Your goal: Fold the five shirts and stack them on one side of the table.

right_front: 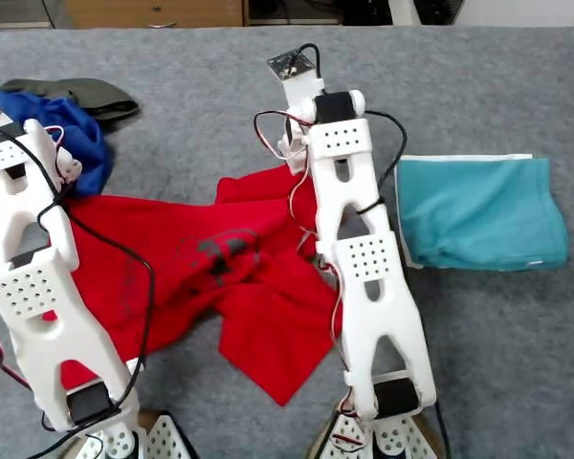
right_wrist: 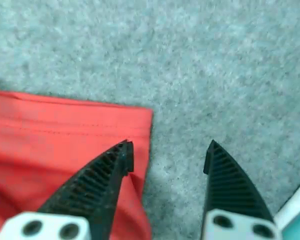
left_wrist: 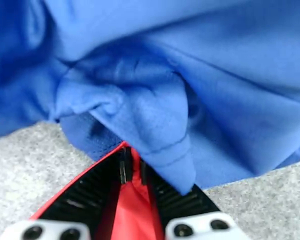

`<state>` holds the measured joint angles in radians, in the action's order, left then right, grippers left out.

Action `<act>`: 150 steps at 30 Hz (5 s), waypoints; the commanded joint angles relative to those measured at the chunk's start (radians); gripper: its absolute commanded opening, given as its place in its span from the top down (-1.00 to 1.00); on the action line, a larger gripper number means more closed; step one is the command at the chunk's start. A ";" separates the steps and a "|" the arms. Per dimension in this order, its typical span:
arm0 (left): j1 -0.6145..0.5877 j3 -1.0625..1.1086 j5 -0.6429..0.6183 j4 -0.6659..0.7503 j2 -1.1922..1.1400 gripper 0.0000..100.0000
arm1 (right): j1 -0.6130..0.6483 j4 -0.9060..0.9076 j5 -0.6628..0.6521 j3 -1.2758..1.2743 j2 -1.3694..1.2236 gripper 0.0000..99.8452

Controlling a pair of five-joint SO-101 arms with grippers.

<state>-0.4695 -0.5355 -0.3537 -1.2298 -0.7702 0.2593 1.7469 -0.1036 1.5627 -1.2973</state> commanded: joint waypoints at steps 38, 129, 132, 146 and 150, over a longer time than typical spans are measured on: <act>0.000 -0.006 0.008 0.020 0.013 0.96 | 0.076 -0.084 0.006 -0.082 -0.018 0.53; -0.104 0.232 0.281 -0.505 1.709 0.96 | 0.179 -0.489 -0.140 -0.409 1.690 0.99; -0.106 0.201 0.281 -0.502 1.709 0.96 | 0.179 -0.476 -0.140 -0.410 1.725 0.99; -0.107 0.026 0.288 -0.529 1.748 0.96 | 0.179 -0.396 -0.138 -0.414 1.853 0.99; -0.101 0.121 0.288 -0.526 1.758 0.96 | 0.179 -0.362 -0.140 -0.440 1.808 0.99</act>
<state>-0.5785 -0.4695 -0.0652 -1.7484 0.9912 0.4327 1.3709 -0.2325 1.1439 0.5455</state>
